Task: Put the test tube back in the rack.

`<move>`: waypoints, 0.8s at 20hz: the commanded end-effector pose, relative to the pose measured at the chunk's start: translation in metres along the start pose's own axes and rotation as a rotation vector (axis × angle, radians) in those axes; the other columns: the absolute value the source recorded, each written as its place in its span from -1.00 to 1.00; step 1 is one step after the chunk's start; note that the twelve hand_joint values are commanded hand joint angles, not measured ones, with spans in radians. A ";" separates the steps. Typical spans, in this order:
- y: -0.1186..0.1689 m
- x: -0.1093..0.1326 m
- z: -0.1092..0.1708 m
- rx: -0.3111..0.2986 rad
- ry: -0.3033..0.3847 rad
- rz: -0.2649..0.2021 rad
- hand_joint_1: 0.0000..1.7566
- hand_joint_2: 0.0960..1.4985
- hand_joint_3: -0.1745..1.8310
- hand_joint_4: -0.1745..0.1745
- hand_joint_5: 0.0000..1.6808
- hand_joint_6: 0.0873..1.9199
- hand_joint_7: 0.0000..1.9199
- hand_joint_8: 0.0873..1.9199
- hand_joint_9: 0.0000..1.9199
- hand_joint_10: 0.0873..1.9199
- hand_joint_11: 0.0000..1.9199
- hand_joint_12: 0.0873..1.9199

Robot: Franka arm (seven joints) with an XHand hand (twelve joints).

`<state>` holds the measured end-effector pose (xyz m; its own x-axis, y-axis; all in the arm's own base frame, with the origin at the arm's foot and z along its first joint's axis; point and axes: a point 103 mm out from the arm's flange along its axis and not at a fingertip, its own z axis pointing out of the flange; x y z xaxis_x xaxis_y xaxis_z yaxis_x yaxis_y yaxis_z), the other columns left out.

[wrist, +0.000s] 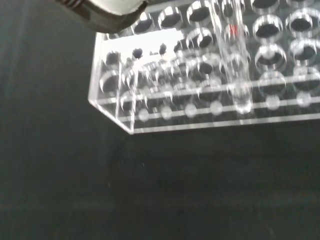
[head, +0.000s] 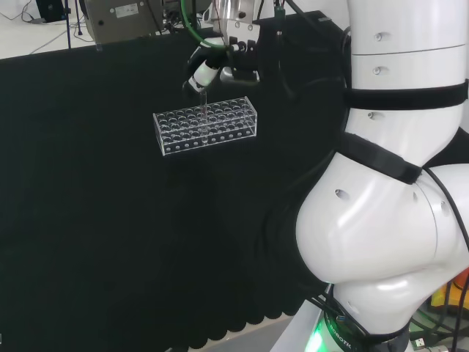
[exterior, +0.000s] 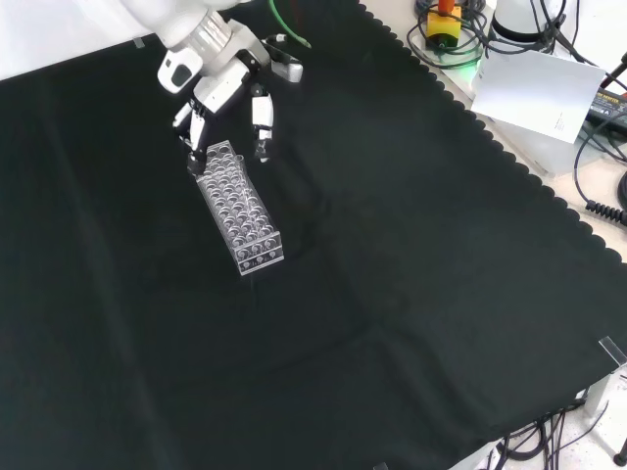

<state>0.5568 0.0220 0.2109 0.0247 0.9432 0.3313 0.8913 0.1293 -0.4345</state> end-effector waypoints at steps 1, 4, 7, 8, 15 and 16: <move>-0.021 0.013 -0.056 -0.137 0.012 -0.083 -0.02 0.04 -0.93 0.17 -0.48 -1.00 -0.45 -1.00 -0.41 -1.00 -1.00 0.49; -0.037 0.017 -0.078 -0.189 0.005 -0.104 -0.03 0.04 -0.93 0.17 -0.49 -1.00 -0.46 -1.00 -0.42 -1.00 -1.00 0.48; -0.052 0.024 -0.091 -0.220 -0.031 -0.106 -0.03 0.04 -0.93 0.17 -0.50 -1.00 -0.47 -1.00 -0.44 -1.00 -1.00 0.47; -0.057 0.028 -0.095 -0.220 -0.058 -0.115 -0.03 0.04 -0.93 0.17 -0.50 -1.00 -0.47 -1.00 -0.44 -1.00 -1.00 0.47; -0.096 0.037 -0.107 -0.282 -0.015 -0.092 -0.04 0.04 -0.93 0.17 -0.52 -1.00 -0.48 -1.00 -0.46 -1.00 -1.00 0.46; -0.102 0.036 -0.108 -0.281 -0.014 -0.085 -0.04 0.04 -0.93 0.17 -0.52 -1.00 -0.48 -1.00 -0.46 -1.00 -1.00 0.46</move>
